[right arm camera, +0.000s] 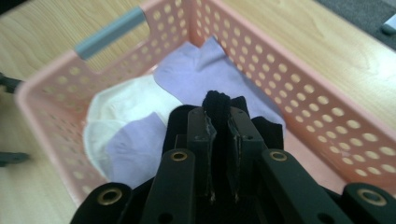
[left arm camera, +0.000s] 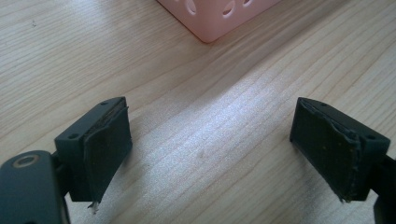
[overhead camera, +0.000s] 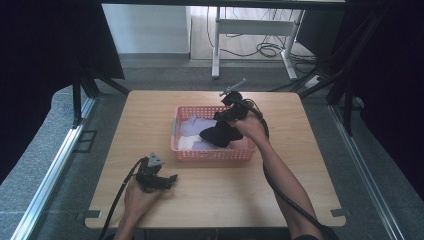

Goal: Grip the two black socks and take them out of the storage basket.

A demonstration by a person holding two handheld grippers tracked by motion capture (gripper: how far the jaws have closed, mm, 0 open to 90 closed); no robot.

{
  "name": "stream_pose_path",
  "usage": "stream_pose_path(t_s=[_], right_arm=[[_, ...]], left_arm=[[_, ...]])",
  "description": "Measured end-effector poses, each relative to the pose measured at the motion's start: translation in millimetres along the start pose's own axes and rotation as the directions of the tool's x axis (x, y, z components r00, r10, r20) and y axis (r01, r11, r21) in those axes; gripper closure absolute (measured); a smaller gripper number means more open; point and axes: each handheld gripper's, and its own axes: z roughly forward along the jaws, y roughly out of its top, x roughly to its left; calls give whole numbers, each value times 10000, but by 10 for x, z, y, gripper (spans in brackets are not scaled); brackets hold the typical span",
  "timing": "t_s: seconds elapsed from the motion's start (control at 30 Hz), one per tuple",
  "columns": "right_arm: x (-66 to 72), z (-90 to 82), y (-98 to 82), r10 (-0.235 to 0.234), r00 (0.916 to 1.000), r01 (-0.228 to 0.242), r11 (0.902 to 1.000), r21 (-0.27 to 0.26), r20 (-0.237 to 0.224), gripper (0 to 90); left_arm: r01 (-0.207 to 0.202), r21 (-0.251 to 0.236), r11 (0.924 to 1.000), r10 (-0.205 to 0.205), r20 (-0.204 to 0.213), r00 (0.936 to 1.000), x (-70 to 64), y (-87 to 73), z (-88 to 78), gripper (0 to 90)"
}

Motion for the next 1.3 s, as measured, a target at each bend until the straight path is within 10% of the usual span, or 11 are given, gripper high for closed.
stream_pose_path(t_s=[0.73, 1.3], right_arm=[[52, -1147, 505, -303, 9984, 372, 9879, -1503, 477, 816], [-147, -1763, 465, 146, 9942, 64, 9808, -1950, 1062, 811]], left_arm=[[9, 56, 10000, -9, 36, 10000, 0, 3, -2, 123], [15, 36, 10000, -15, 6, 10000, -2, 3, 1, 123]])
